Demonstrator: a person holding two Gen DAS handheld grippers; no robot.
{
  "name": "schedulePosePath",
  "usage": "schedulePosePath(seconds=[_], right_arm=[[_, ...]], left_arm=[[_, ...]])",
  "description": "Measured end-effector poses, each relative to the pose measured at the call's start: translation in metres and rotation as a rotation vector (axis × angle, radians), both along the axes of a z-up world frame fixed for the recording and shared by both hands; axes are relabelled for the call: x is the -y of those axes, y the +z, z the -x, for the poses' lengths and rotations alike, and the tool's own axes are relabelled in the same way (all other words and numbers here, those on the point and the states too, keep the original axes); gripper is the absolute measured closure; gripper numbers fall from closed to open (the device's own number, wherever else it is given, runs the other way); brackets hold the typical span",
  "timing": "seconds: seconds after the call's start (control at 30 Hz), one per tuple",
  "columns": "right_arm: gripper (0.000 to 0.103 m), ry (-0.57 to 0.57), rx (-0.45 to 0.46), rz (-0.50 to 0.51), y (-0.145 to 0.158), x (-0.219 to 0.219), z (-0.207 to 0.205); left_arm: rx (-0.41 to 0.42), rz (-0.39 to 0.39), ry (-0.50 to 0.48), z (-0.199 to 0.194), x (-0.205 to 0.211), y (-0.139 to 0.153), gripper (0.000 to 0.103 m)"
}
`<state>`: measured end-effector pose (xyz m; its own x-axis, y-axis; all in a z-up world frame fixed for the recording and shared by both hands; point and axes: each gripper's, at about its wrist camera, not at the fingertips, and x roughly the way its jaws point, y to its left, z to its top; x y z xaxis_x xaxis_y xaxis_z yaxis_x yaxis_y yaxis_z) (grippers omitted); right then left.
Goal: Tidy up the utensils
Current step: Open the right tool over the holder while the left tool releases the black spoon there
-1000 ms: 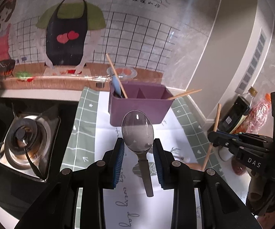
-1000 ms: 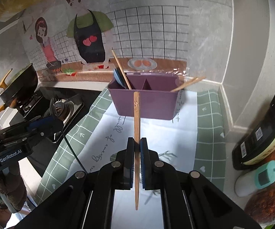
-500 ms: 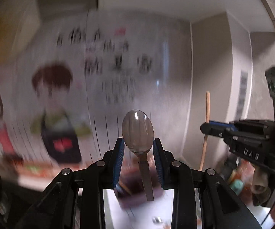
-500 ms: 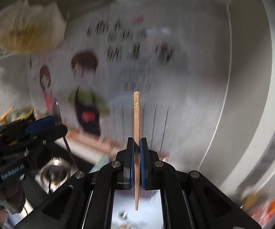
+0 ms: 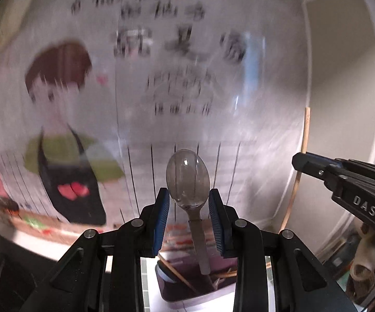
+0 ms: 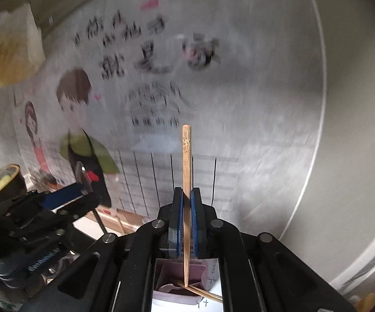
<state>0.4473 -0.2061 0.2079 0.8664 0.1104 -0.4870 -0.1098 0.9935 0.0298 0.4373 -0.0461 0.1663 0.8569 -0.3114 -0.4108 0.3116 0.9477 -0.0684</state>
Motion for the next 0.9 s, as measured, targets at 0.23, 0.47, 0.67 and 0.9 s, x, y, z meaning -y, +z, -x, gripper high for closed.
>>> schedulePosePath(seconds=[0.23,0.47,0.67,0.9], right_arm=[[0.097,-0.002,-0.099,-0.022,-0.071,0.001,-0.028],[0.097,0.022,-0.292,-0.065,-0.149,0.001,-0.053],[0.073,0.058,-0.375,-0.054,-0.173,-0.004,-0.050],[0.061,0.057,-0.307,-0.026,-0.143,0.002,-0.023]], left_arm=[[-0.144,-0.007,-0.011,-0.042,0.011,-0.072,0.071],[-0.336,0.006,-0.017,-0.057,0.013,-0.143,0.071],[-0.359,0.001,0.001,-0.053,0.007,-0.148,0.062],[-0.333,-0.021,0.009,-0.037,0.004,-0.125,0.053]])
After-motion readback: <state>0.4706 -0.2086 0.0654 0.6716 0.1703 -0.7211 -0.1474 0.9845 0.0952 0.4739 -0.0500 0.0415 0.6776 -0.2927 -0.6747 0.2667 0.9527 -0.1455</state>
